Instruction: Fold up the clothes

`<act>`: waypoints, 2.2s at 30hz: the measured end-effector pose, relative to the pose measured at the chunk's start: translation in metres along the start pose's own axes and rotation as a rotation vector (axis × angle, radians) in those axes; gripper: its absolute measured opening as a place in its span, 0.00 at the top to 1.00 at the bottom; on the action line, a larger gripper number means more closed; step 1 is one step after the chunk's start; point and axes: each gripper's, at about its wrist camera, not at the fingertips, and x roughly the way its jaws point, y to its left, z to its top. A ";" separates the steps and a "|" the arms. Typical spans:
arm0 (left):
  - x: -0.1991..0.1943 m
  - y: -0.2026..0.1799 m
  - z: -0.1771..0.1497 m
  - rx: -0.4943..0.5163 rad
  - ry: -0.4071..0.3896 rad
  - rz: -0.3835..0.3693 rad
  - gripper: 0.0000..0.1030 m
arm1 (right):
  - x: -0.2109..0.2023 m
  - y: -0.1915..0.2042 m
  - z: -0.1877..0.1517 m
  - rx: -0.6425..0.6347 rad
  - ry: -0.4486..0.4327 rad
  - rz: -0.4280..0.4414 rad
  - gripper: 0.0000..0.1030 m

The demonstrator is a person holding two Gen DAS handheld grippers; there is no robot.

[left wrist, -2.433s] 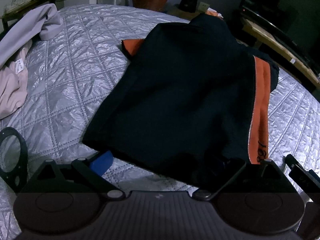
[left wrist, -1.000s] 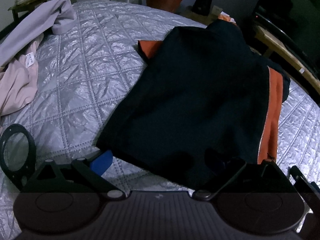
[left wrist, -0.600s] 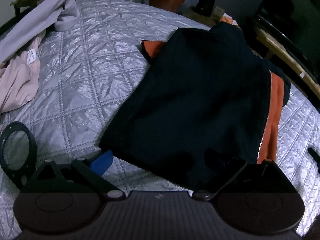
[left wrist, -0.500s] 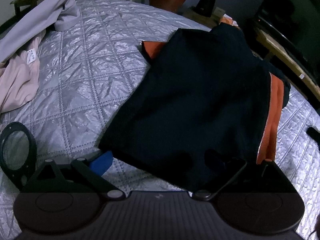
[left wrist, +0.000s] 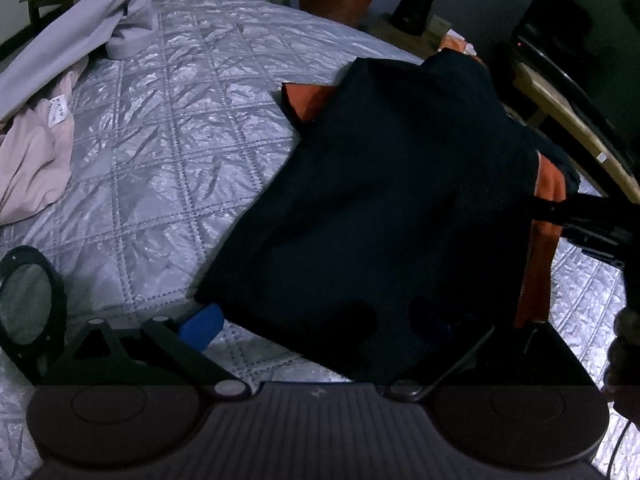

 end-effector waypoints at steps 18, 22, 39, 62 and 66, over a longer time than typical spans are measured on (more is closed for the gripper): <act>-0.003 0.004 0.003 -0.019 -0.017 0.034 0.04 | -0.108 0.031 -0.007 -0.297 -0.112 0.026 0.01; 0.001 0.006 0.007 -0.013 -0.014 0.028 0.04 | -0.090 -0.007 0.018 -0.125 -0.161 -0.063 0.01; 0.016 0.001 0.020 0.021 -0.004 0.021 0.02 | -0.120 -0.082 0.019 0.222 -0.405 -0.185 0.69; 0.008 0.014 0.038 0.013 -0.077 0.103 0.02 | -0.099 0.104 -0.180 -0.992 0.051 -0.057 0.14; 0.002 0.023 0.045 -0.002 -0.097 0.094 0.02 | -0.088 0.104 -0.186 -0.999 0.051 -0.058 0.24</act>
